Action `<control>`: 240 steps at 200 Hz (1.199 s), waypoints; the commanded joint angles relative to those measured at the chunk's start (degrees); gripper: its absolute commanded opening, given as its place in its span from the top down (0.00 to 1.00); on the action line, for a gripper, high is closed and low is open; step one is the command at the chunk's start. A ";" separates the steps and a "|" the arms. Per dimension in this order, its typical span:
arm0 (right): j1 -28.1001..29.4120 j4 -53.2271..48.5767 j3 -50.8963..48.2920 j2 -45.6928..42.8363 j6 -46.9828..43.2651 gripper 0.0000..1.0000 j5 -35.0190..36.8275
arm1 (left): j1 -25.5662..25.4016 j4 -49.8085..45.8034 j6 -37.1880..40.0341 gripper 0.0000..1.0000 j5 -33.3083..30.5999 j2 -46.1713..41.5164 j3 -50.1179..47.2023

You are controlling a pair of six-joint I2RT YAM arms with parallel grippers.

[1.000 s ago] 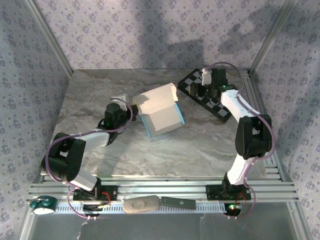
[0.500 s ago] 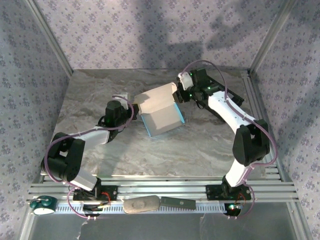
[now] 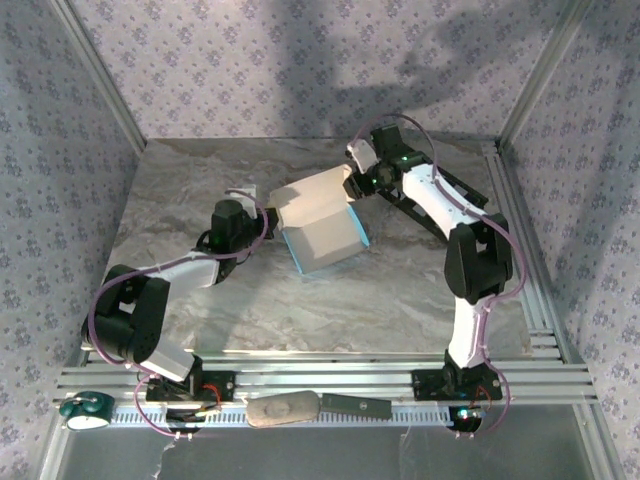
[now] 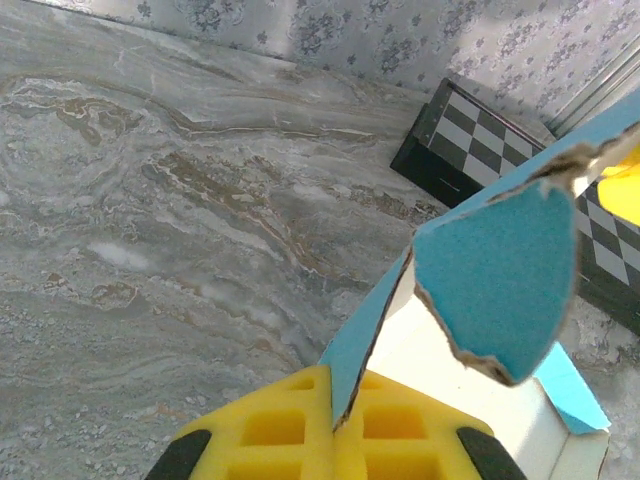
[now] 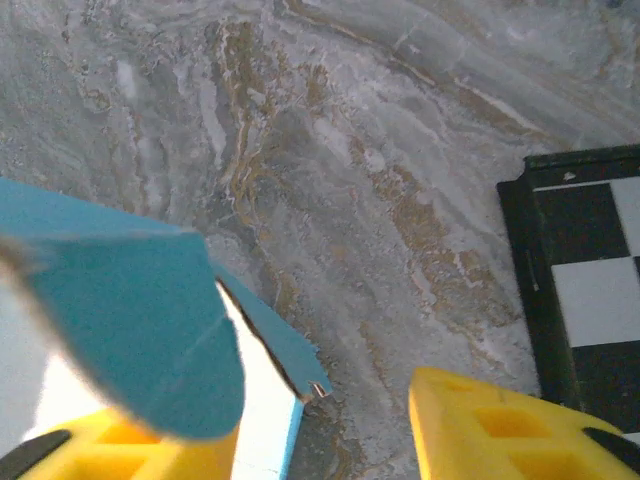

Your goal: Fold the paper box

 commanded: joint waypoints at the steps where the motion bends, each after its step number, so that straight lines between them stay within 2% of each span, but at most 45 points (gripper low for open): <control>1: 0.62 -1.21 2.71 1.71 -0.05 0.56 -2.66 | 0.08 0.77 1.05 1.00 1.04 1.16 2.39; 46: 2.33 -0.17 2.91 3.31 3.60 0.74 -1.68 | 0.02 0.16 0.79 1.00 0.46 2.79 3.99; 78: 3.59 2.00 0.68 2.53 9.17 0.95 2.12 | 0.00 -0.06 -0.74 1.00 -1.58 4.34 5.39; 92: 4.06 5.05 -2.66 0.92 12.12 1.00 3.97 | 0.05 -0.02 -2.24 1.00 -2.18 5.29 6.11; 128: 6.08 14.44 -11.77 -2.50 18.68 1.00 13.38 | -1.22 2.10 -4.98 1.00 -3.89 7.42 6.83; 194: 7.85 22.74 -21.62 -6.28 22.41 1.00 17.73 | -4.37 4.76 -3.11 1.00 -8.93 7.84 5.47; 240: 8.42 33.20 -33.52 -11.05 23.64 1.00 18.69 | -5.54 12.81 -4.18 1.00 -10.38 8.50 0.27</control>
